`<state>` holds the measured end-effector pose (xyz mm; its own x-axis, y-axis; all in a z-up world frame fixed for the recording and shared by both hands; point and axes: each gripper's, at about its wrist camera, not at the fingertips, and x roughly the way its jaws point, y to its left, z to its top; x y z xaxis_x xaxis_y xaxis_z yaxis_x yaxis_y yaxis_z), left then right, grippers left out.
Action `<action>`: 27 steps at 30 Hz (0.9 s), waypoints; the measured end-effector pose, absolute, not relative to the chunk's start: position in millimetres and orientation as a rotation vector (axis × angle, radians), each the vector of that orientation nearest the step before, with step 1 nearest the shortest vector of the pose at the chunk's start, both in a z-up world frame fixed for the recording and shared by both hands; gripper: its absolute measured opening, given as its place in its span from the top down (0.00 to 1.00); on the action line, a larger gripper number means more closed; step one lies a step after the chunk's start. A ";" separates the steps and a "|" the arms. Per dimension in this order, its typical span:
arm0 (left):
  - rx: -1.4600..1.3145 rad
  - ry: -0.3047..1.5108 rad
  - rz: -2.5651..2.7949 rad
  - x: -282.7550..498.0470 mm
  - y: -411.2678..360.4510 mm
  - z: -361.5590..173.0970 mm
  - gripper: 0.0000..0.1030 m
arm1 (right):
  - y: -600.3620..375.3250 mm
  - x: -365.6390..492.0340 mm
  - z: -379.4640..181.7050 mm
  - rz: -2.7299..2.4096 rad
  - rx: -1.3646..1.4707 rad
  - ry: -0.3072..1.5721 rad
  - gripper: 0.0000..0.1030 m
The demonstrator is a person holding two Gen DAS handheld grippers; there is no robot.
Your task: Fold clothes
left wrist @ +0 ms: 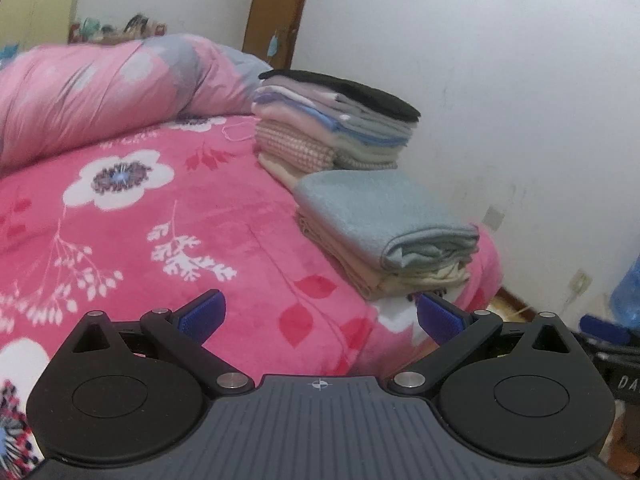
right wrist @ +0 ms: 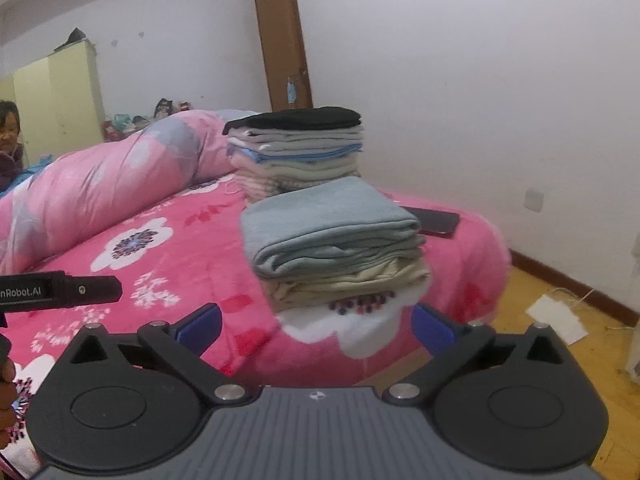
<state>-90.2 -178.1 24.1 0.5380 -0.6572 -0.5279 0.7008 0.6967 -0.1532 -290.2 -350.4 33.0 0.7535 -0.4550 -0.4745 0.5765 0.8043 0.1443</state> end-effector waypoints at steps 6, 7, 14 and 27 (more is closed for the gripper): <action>0.100 0.591 -0.768 -100.4 -189.8 24.3 0.00 | -354.6 -291.4 27.6 -0.577 0.300 0.445 0.00; 0.102 0.587 -0.760 -102.3 -191.4 23.9 0.00 | -354.9 -292.0 27.3 -0.576 0.301 0.443 0.00; 0.130 0.602 -0.699 -107.6 -202.8 21.4 0.00 | -360.1 -290.2 22.4 -0.601 0.316 0.439 0.00; 0.140 0.628 -0.701 -118.1 -239.6 4.5 0.00 | -369.5 -280.7 7.9 -0.723 0.241 0.557 0.00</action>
